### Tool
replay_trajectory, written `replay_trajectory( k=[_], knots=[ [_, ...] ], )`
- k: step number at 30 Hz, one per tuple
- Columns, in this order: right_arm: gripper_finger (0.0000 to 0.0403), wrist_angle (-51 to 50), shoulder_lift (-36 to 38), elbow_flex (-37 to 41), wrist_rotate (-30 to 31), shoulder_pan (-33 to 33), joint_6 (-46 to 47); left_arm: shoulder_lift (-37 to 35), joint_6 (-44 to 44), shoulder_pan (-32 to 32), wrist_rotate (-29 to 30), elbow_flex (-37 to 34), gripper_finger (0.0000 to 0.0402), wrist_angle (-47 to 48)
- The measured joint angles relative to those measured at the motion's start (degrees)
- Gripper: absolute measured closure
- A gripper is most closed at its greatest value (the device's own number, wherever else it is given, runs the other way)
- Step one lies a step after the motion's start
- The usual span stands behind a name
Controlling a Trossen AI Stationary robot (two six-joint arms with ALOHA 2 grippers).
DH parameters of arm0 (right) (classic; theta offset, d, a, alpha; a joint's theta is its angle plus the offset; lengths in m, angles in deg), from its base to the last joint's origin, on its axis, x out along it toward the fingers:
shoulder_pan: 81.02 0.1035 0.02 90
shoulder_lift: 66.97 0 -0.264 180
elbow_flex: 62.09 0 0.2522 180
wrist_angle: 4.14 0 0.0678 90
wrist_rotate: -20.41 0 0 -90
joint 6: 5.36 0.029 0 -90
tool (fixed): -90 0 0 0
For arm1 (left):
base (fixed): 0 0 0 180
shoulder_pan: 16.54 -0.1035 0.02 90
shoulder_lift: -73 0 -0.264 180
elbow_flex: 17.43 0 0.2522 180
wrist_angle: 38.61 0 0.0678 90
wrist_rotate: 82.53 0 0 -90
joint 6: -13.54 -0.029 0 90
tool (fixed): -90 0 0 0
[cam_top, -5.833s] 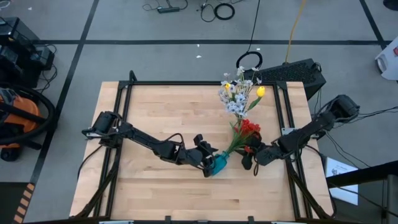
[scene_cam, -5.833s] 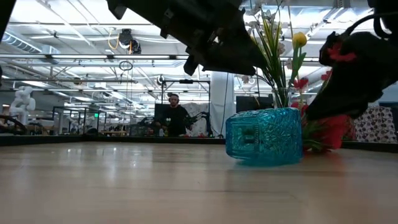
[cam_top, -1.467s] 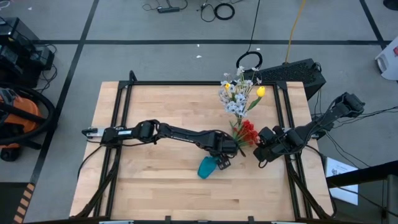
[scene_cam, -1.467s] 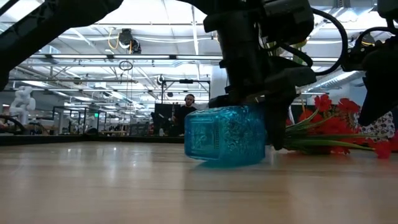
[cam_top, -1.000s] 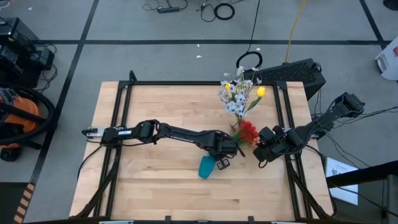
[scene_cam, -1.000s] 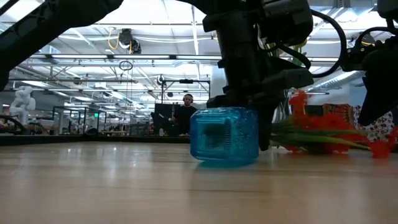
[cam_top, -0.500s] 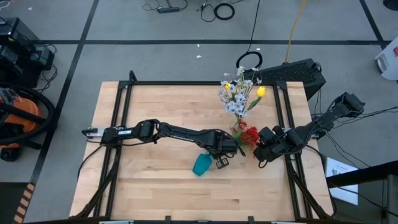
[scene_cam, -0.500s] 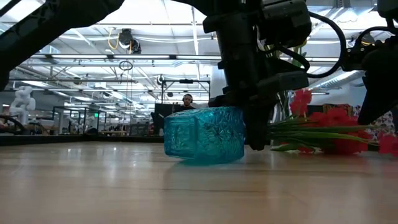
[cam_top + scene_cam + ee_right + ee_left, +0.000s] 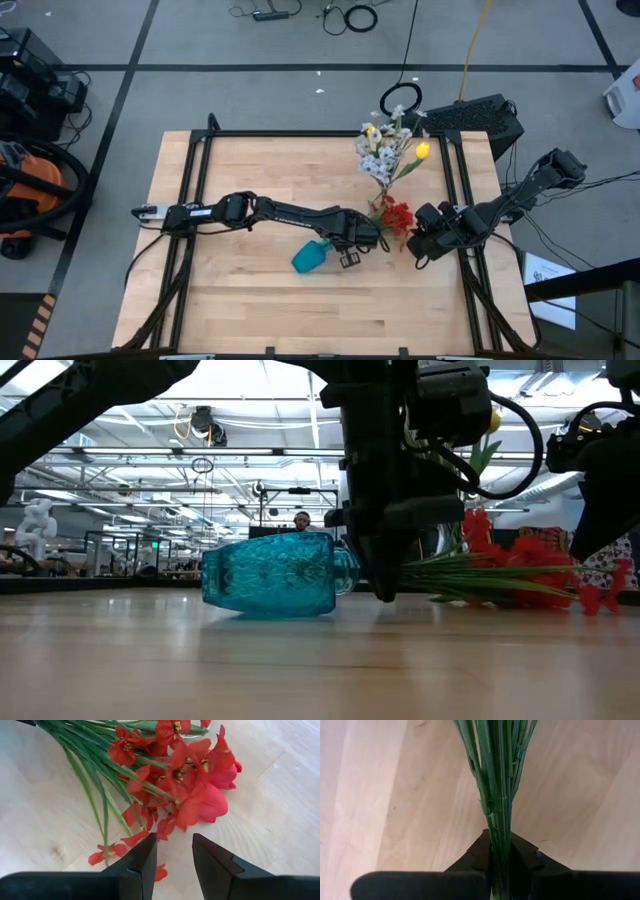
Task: Sort flowers into vase by color
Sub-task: Adjust the blue vase on the table
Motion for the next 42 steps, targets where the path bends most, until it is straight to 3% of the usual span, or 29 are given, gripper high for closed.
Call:
replay_trajectory(
  k=[16, 26, 42],
  knots=[
    [0.0287, 0.00, 0.00, 0.00, -0.40, 0.00, 0.04, -1.01, -0.36, 1.87, -0.90, -0.07, 0.0358, -0.68],
    [0.0287, 0.02, 0.02, 0.00, -0.64, -0.02, 0.28, -4.28, -1.51, 3.70, 3.50, -0.04, 0.0360, -1.05],
    [0.0287, 0.50, 0.02, 0.00, -0.44, -0.02, 0.28, -4.22, -1.31, 3.30, 3.49, -1.25, 0.0348, -3.19]
  ],
)
